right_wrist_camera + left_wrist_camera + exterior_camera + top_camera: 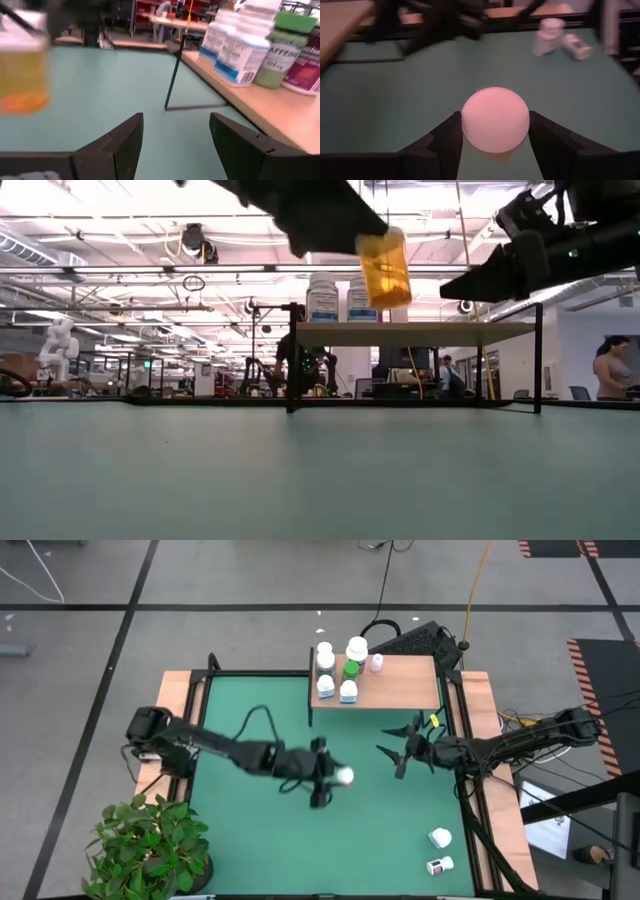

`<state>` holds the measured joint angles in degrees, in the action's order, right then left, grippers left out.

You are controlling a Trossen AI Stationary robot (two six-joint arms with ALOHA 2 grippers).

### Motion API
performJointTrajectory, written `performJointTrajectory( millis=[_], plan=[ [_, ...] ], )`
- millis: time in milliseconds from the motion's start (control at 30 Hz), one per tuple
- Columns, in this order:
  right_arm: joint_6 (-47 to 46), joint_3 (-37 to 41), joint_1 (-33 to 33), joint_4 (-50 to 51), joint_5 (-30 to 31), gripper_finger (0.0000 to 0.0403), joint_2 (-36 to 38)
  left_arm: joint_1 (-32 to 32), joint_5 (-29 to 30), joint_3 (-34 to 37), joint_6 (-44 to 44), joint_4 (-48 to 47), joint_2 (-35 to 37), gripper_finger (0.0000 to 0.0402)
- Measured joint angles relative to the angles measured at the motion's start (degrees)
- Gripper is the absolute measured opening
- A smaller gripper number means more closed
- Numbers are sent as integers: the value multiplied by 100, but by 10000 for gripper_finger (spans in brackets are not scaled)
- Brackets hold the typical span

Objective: Pick and place medicine bottles onto shelf by color
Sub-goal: Put the orange pill bottle on the shelf

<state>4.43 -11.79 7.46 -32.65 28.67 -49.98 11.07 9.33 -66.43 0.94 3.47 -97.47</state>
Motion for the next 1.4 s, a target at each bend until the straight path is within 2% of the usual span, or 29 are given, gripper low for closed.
performJointTrajectory(
  millis=[233, 333, 567, 733, 833, 1000, 1400],
  plan=[
    [-194, -2, 0, 762, 4, 222, -2, -906, -33, -1652, -390, -982, -229, 203],
    [-219, 0, -43, 751, 3, 222, -2, -1221, -27, -2384, -671, -1233, -424, 204],
    [-177, 2, -123, 769, -11, 222, -6, -1853, -28, -4173, -1006, -1983, -1472, 204],
    [-159, 2, -146, 811, -19, 222, -7, -2185, -27, -5247, -985, -2018, -2226, 204],
    [-170, 5, -173, 882, -20, 222, -7, -2358, -24, -5578, -983, -2037, -2549, 204],
    [-177, 5, -245, 939, -23, 222, -9, -2635, -16, -5683, -991, -1891, -2888, 204],
    [-223, 5, -332, 941, -37, 222, -9, -3056, -11, -5677, -786, -2279, -3084, 205]
  ],
)
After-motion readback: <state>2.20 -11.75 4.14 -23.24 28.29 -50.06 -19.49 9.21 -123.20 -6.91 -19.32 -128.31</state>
